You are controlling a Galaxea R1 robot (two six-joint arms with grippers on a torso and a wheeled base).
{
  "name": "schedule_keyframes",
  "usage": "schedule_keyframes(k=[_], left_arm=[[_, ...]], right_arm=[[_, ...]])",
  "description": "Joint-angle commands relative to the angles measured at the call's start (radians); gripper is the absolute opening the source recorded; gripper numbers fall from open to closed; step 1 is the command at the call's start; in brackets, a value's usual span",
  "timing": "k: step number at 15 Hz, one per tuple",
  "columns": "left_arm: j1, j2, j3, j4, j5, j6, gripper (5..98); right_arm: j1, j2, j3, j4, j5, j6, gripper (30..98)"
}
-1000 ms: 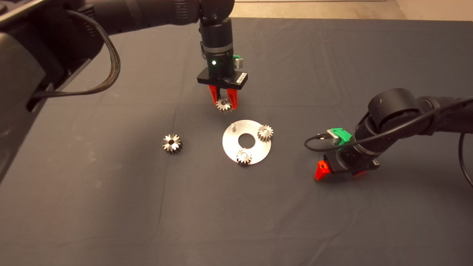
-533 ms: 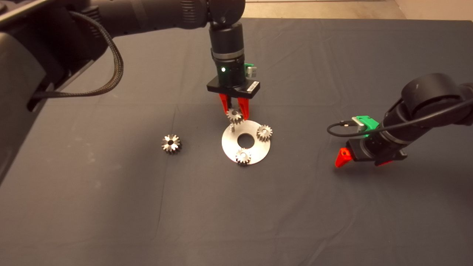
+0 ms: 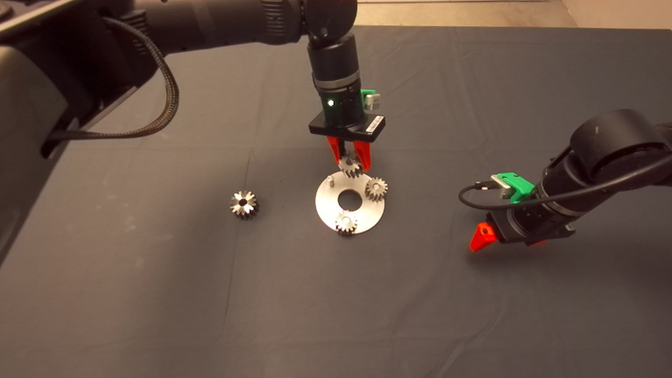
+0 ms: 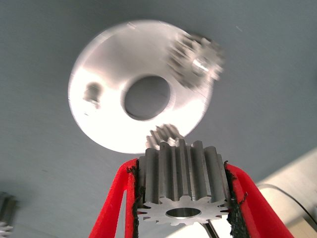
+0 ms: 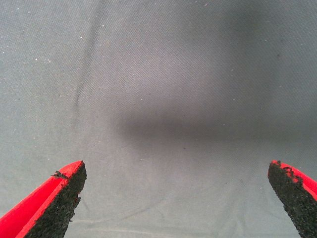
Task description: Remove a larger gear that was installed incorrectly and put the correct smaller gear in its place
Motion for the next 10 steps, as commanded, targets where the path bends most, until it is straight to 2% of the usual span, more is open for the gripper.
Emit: schedule_keyframes(k=[1,3,5,10], left_arm=[[-0.001,0.000,0.015,0.065,0.014,-0.022,32.2],[0.031,0.000,0.014,0.124,0.034,-0.032,32.2],[0.045,0.000,0.015,0.168,0.058,-0.057,32.2],[0.053,0.000,0.015,0.174,0.058,-0.062,32.2]], right_arm=[[0.051,-0.002,0.010,0.047,-0.001,0.007,97.1],[0.101,-0.004,0.010,0.099,-0.001,0.002,97.1],[0.140,-0.006,0.009,0.140,-0.001,-0.005,97.1],[0.140,-0.031,0.009,0.142,-0.001,-0.012,97.1]])
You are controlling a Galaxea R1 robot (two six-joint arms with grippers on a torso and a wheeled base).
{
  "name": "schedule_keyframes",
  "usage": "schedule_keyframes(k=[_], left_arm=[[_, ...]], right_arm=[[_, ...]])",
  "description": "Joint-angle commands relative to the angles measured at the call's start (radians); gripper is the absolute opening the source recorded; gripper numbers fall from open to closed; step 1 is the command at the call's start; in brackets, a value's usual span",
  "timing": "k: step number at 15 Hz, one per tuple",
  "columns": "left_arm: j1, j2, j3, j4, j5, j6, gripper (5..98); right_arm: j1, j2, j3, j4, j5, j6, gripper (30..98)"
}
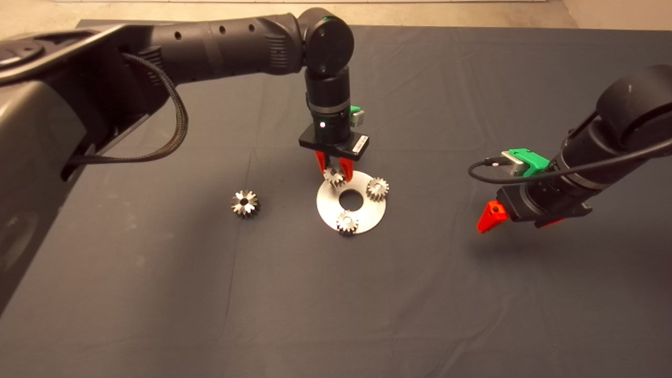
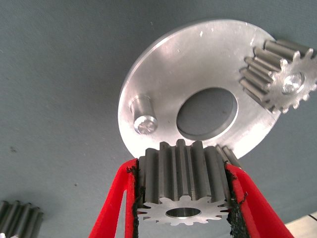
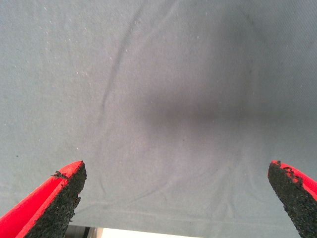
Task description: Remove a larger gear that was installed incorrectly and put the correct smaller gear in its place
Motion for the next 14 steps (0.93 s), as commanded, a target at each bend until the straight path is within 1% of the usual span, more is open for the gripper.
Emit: schedule_keyframes(k=[1,5,6,7,8,9,12,14], left_arm=[[-0.024,0.003,0.014,-0.001,0.006,-0.002,32.2],[-0.021,0.003,0.017,0.001,0.005,-0.005,32.2],[-0.019,0.003,0.017,0.002,0.003,-0.015,32.2],[-0.019,0.003,0.014,0.014,0.003,-0.035,32.2],[-0.019,0.003,0.019,0.046,0.003,-0.052,32.2],[-0.013,0.003,0.024,0.063,0.003,-0.066,32.2],[-0.013,0.003,0.022,0.065,0.002,-0.074,32.2],[-0.005,0.003,0.019,0.073,-0.001,-0.081,32.2]], right_arm=[[0.016,-0.024,0.007,0.034,-0.002,-0.003,97.1],[0.016,-0.033,0.016,0.035,-0.002,-0.002,97.1],[0.016,-0.036,0.026,0.037,-0.002,-0.001,97.1],[0.016,-0.041,0.038,0.037,-0.002,0.001,97.1],[0.016,-0.051,0.052,0.037,-0.001,0.002,97.1],[0.016,-0.060,0.060,0.037,-0.001,0.003,97.1],[0.016,-0.065,0.068,0.037,-0.001,0.005,97.1],[0.016,-0.065,0.071,0.037,-0.001,0.008,97.1]])
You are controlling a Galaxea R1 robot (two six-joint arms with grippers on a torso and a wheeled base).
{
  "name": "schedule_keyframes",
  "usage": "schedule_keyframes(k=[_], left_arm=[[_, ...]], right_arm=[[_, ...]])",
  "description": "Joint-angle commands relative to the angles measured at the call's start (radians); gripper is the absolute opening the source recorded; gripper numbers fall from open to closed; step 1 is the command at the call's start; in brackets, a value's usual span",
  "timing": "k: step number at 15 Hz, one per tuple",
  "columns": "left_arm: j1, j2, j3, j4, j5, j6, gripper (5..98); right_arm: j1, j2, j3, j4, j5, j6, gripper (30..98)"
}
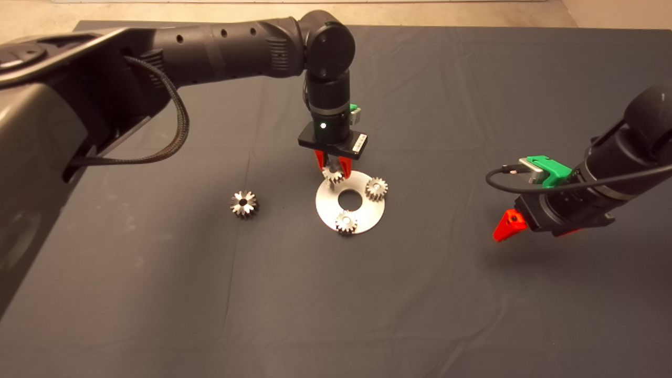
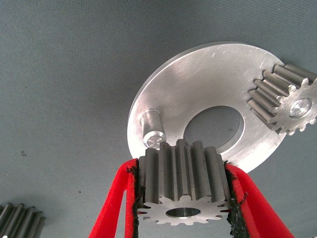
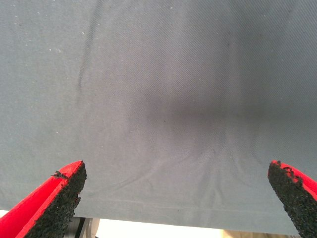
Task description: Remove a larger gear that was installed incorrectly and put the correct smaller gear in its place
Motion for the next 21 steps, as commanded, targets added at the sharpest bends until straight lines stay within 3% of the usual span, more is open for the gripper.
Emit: schedule_keyframes(k=[1,7,10,21], left_arm=[[0.000,0.000,0.001,0.010,0.000,-0.010,32.2],[0.054,0.000,-0.018,0.063,-0.002,-0.012,32.2],[0.053,0.000,-0.036,0.090,-0.002,-0.010,32.2],[0.040,0.000,-0.079,0.097,0.003,-0.010,32.2]], right_arm=[[0.016,-0.002,0.016,0.034,0.002,0.011,97.1],[0.016,-0.002,0.016,0.034,0.002,0.011,97.1],[0.014,0.002,0.017,0.032,0.002,0.009,97.1],[0.005,0.013,0.017,0.029,0.005,0.008,97.1]])
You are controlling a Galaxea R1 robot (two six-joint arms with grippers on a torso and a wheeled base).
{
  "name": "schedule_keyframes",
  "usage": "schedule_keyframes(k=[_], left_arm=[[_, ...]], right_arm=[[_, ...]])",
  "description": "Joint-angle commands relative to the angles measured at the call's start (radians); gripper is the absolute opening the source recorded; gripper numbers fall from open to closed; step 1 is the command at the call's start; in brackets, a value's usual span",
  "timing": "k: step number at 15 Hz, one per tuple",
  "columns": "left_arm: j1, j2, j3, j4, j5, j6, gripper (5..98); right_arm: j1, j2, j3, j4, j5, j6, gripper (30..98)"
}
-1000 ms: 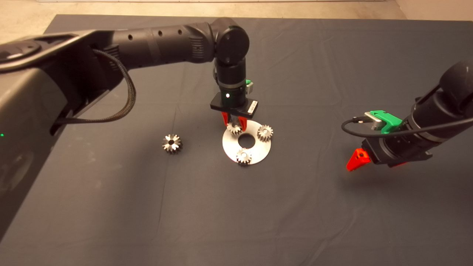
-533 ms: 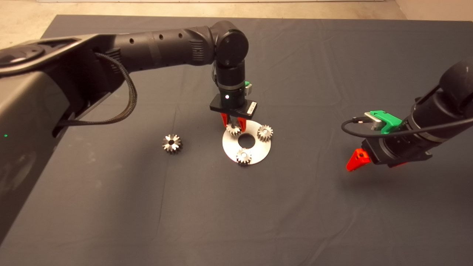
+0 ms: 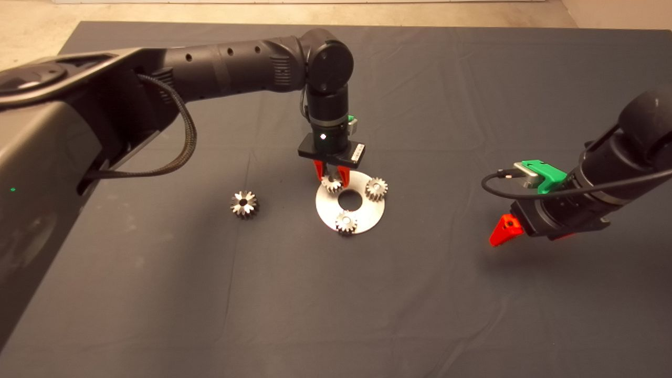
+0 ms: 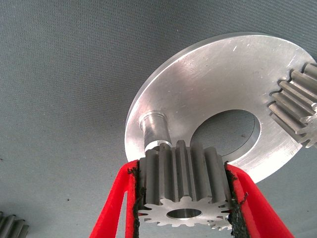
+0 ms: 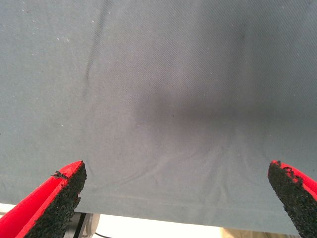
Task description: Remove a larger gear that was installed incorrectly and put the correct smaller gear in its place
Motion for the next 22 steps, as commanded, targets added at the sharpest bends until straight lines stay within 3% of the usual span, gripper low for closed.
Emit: schedule_keyframes(k=[1,22], left_arm=[[-0.006,-0.005,-0.039,0.057,-0.003,0.001,32.2],[-0.013,-0.005,-0.008,0.072,0.002,-0.001,35.8]], right_arm=[[0.013,0.003,0.007,0.028,0.003,0.007,97.1],[0.000,0.009,-0.009,0.025,0.004,-0.004,97.1]])
